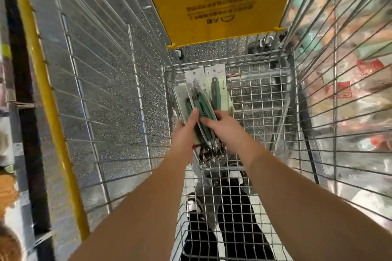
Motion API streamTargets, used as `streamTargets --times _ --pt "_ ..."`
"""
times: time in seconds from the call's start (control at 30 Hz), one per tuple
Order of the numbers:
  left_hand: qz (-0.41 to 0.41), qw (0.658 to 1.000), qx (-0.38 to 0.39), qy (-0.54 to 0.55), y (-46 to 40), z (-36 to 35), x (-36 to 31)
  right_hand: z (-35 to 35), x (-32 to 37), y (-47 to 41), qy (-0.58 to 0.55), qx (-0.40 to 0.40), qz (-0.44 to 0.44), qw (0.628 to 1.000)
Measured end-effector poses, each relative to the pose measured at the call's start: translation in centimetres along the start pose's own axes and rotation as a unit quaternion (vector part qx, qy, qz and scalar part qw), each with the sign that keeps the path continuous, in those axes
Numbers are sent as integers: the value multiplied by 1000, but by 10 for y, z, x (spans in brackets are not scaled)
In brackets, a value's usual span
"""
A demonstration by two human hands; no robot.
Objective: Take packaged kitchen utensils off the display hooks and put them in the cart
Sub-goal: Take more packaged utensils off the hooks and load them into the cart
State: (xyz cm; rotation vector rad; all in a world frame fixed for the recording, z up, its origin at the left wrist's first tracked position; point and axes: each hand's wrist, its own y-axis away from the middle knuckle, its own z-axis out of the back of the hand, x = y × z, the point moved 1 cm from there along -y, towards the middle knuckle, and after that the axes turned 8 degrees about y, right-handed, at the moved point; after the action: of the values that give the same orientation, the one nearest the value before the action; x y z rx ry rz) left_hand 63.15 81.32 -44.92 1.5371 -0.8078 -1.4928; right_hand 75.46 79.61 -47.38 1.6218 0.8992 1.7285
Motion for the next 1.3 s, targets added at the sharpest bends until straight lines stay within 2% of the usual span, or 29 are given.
streamTargets --times 0.13,0.27,0.37,0.47,0.57,0.77,0.97,1.17,1.3 --pt "4 1000 -7 -13 28 -2 11 2 -13 33 -13 4 -19 1000" --pt "6 997 -36 -73 59 2 23 7 -21 74 -20 8 -22 1000" --pt "5 999 -29 -42 82 7 32 10 -23 108 -18 15 -32 999" --pt "-1 1000 13 -23 119 15 32 11 -23 144 -27 -13 -25 999" --pt "0 995 98 -15 151 27 30 9 -16 193 -31 -27 -17 999" --pt "-28 984 173 4 215 61 13 -10 1 288 -80 -72 18 994" --pt "-13 966 257 35 280 87 -1 -38 6 356 -135 -131 43 981" --pt "14 956 288 63 338 95 -7 -48 11 416 -131 -211 81 965" --pt "-31 950 311 12 382 85 -7 -43 9 454 -174 -245 113 947"
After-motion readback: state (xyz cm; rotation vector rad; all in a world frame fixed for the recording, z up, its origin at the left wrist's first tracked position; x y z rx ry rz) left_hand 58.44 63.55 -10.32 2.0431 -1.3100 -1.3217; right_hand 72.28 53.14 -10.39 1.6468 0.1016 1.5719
